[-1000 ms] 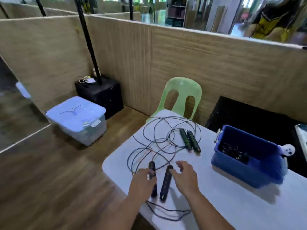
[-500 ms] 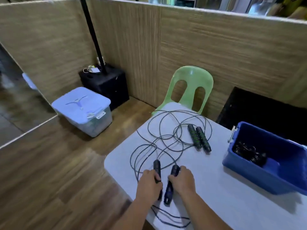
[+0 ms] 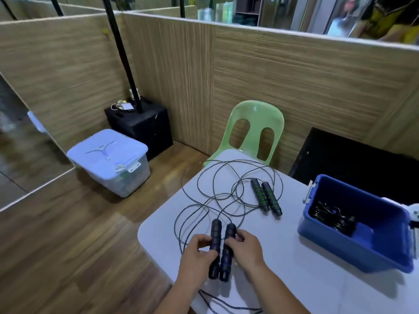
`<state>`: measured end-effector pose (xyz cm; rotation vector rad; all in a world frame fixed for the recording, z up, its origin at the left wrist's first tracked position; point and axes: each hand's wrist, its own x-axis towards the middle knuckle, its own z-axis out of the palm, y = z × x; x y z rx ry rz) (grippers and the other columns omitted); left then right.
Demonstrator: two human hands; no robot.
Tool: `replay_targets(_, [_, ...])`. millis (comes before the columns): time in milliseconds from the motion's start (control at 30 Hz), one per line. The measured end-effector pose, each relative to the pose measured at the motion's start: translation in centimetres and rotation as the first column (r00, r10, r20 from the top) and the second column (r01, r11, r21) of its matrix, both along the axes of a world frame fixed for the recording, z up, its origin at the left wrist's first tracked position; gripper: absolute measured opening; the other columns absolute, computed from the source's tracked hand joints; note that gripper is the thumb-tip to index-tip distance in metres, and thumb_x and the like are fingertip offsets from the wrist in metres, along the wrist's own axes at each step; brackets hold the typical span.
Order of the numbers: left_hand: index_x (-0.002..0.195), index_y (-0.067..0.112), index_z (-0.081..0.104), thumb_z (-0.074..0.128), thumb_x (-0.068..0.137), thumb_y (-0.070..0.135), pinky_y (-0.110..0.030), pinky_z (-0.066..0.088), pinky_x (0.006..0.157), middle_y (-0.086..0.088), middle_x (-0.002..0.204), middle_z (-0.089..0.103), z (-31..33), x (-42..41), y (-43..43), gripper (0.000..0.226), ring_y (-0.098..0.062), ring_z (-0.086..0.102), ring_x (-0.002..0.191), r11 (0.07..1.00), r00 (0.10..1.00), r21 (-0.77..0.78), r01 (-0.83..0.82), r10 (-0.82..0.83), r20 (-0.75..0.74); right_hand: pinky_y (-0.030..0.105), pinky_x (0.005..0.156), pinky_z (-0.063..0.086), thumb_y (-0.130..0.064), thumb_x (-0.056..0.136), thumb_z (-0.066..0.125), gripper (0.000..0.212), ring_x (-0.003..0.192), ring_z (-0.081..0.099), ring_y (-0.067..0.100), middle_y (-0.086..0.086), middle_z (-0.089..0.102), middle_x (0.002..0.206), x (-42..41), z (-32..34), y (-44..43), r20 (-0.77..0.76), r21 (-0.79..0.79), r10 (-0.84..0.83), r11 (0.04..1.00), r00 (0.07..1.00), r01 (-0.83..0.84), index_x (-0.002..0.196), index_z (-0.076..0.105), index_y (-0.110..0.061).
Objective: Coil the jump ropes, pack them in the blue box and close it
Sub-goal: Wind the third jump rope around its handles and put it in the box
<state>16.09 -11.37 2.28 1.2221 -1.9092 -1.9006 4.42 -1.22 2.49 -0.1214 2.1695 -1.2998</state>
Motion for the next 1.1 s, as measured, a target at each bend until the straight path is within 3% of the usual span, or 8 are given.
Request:
replay_targets(333, [0.121,0.025,0.069,0.062,0.092,-0.005,-0.029,0.060,0.075,0.007,0.107,0.078,1.9,0.9,1.1,0.043,-0.012,0.075,0.096,0.994,0.989,0.112,-0.008,0.025,-0.149,0.043,0.085,0.060,-0.002,0.083,0.063,0.024,0.089,0.074,0.022,-0.001,0.079,0.086,1.4,3.5,0.4,0.050,-0.177,-0.071,0.981,0.996,0.079,0.086,0.077,-0.020])
replay_targets(433, [0.123,0.030,0.071,0.058,0.096,-0.004,-0.042,0.064,0.076,0.007,0.108,0.078,3.0,1.4,2.0,0.045,-0.019,0.075,0.096,0.980,0.981,0.199,-0.006,0.044,-0.187,0.039,0.076,0.059,-0.001,0.084,0.059,0.022,0.082,0.072,0.026,0.004,0.078,0.082,1.6,4.2,0.6,0.066,-0.185,-0.087,0.978,0.994,0.097,0.084,0.077,-0.014])
replay_targets(533, [0.120,0.032,0.072,0.061,0.095,-0.007,-0.048,0.064,0.070,0.007,0.105,0.077,3.7,1.5,3.0,0.048,-0.022,0.076,0.087,0.978,0.975,0.206,-0.011,0.056,-0.213,0.050,0.077,0.060,-0.018,0.080,0.062,0.014,0.084,0.072,0.039,0.012,0.077,0.080,2.0,5.3,0.4,0.096,-0.201,-0.116,0.971,0.989,0.133,0.080,0.075,-0.013])
replay_targets(633, [0.128,0.039,0.068,0.070,0.092,0.002,-0.044,0.065,0.075,0.015,0.106,0.077,4.0,1.3,4.2,0.052,-0.022,0.074,0.088,0.997,0.972,0.073,-0.008,0.025,-0.232,0.054,0.080,0.060,-0.040,0.083,0.070,0.028,0.080,0.073,0.038,0.014,0.076,0.081,2.5,6.8,0.1,0.155,-0.221,-0.152,0.958,0.976,0.184,0.082,0.074,-0.012])
replay_targets(767, [0.131,0.056,0.052,0.072,0.092,0.018,-0.015,0.053,0.083,0.037,0.113,0.064,5.3,1.1,5.6,0.059,-0.002,0.069,0.091,0.957,0.973,-0.289,0.034,-0.098,-0.210,0.045,0.063,0.056,-0.054,0.091,0.064,0.047,0.066,0.069,0.032,0.008,0.066,0.069,2.7,8.3,-0.3,0.207,-0.239,-0.181,0.944,0.961,0.229,0.081,0.066,-0.008])
replay_targets(867, [0.141,0.058,0.047,0.070,0.092,0.024,-0.017,0.053,0.078,0.030,0.120,0.058,5.3,1.3,6.0,0.064,-0.003,0.065,0.095,0.885,0.963,-0.461,0.069,-0.180,-0.201,0.032,0.053,0.049,-0.057,0.095,0.059,0.051,0.061,0.057,0.025,0.010,0.062,0.073,3.0,9.6,-0.1,0.341,-0.266,-0.188,0.920,0.921,0.287,0.090,0.064,-0.006])
replay_targets(967, [0.140,0.072,0.037,0.059,0.087,0.044,-0.025,0.056,0.075,0.032,0.124,0.052,4.5,1.6,5.9,0.063,-0.004,0.060,0.100,0.808,0.957,-0.584,0.074,-0.222,-0.187,0.047,0.070,0.060,-0.066,0.086,0.066,0.064,0.076,0.067,0.032,0.020,0.073,0.099,3.1,10.4,-0.2,0.451,-0.280,-0.173,0.904,0.875,0.323,0.107,0.067,-0.006])
replay_targets(1100, [0.147,0.053,0.046,0.058,0.091,0.045,-0.017,0.048,0.082,0.036,0.130,0.049,4.0,2.2,5.5,0.057,0.002,0.049,0.102,0.655,0.939,-0.754,0.041,-0.283,-0.195,0.040,0.067,0.062,-0.068,0.082,0.070,0.071,0.068,0.070,0.031,0.017,0.072,0.092,3.2,11.2,-0.2,0.555,-0.330,-0.155,0.861,0.817,0.387,0.114,0.067,-0.004])
